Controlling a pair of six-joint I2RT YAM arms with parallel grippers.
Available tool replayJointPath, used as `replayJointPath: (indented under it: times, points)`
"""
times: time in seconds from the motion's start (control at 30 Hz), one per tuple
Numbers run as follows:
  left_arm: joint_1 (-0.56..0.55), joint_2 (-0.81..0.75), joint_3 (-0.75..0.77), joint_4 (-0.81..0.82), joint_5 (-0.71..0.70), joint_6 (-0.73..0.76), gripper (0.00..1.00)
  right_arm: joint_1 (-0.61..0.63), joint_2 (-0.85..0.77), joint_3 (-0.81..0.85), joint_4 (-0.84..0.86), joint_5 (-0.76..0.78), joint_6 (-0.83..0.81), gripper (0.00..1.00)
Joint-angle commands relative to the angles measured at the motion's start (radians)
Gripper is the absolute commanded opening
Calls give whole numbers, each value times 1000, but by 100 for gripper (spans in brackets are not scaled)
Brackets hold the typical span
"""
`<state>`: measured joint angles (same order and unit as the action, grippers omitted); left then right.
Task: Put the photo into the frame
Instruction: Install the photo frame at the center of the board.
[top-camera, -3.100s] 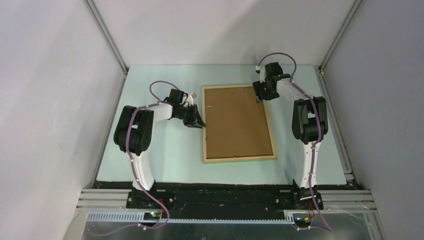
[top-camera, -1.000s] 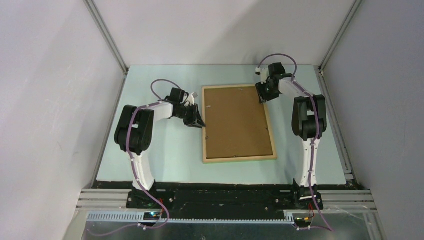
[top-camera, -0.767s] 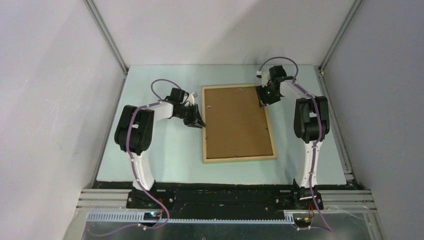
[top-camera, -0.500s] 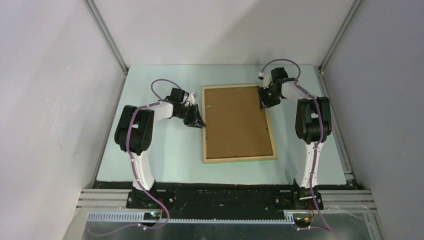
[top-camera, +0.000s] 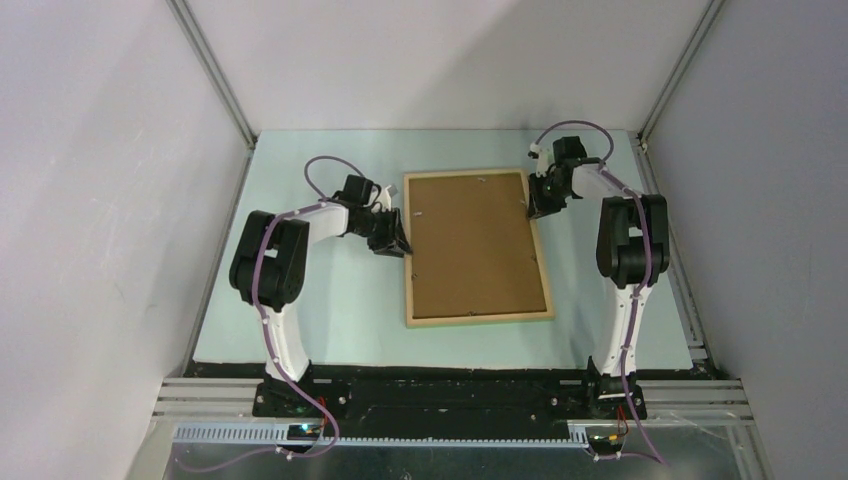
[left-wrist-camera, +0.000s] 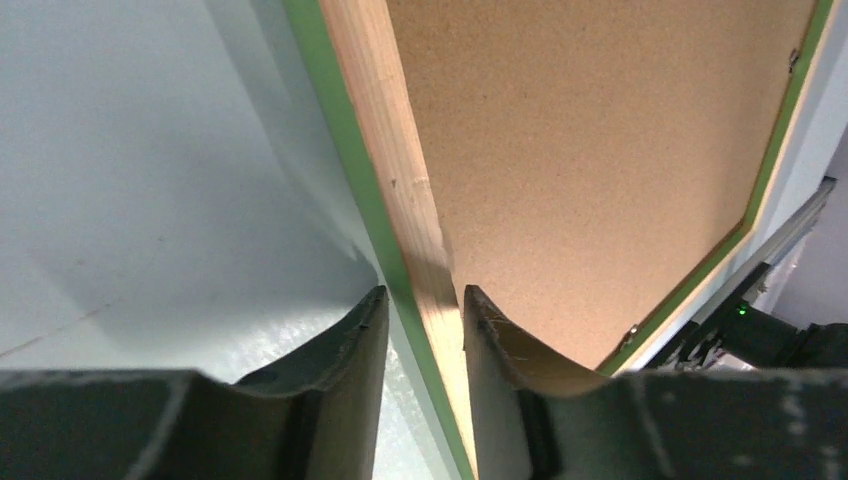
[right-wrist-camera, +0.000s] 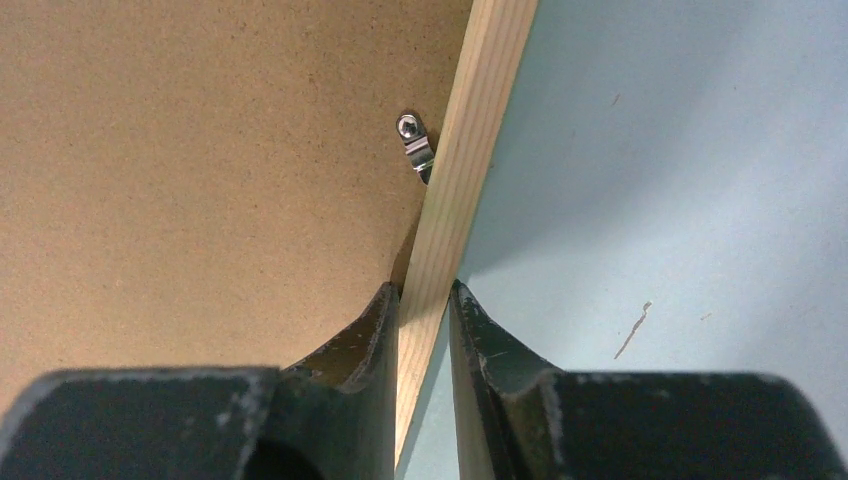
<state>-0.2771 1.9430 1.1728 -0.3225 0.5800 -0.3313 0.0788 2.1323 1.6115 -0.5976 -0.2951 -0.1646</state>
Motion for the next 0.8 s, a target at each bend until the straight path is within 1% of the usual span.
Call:
replayJointPath:
  times: [0.0,0.03,0.07,0.13,0.2,0.27,0.37,0.53,0.77]
  points:
    - [-13,-47,28,-80,-94,73,46,-9,-55,-45,-47,-6,-21,4]
    - [-13,-49,34,-83,-102,77,53,-8,-61,-55,-46,-7,-22,2]
    - [-12,-51,48,-89,-120,79,56,-8,-63,-60,-45,-10,-22,0]
    - [-10,-47,69,-97,-144,80,67,-10,-71,-77,-39,-11,-24,0]
    - [-9,-38,94,-101,-168,71,73,-9,-80,-94,-33,-14,-22,0]
    - [-7,-21,124,-105,-179,50,77,-9,-87,-104,-32,-20,-20,0]
    - [-8,23,176,-110,-178,13,80,-9,-89,-105,-30,-30,-16,0]
    - [-7,82,269,-112,-185,-90,81,-9,-90,-107,-27,-37,-9,0]
    - [-16,130,342,-112,-273,-202,79,-8,-88,-108,-21,-53,-1,0]
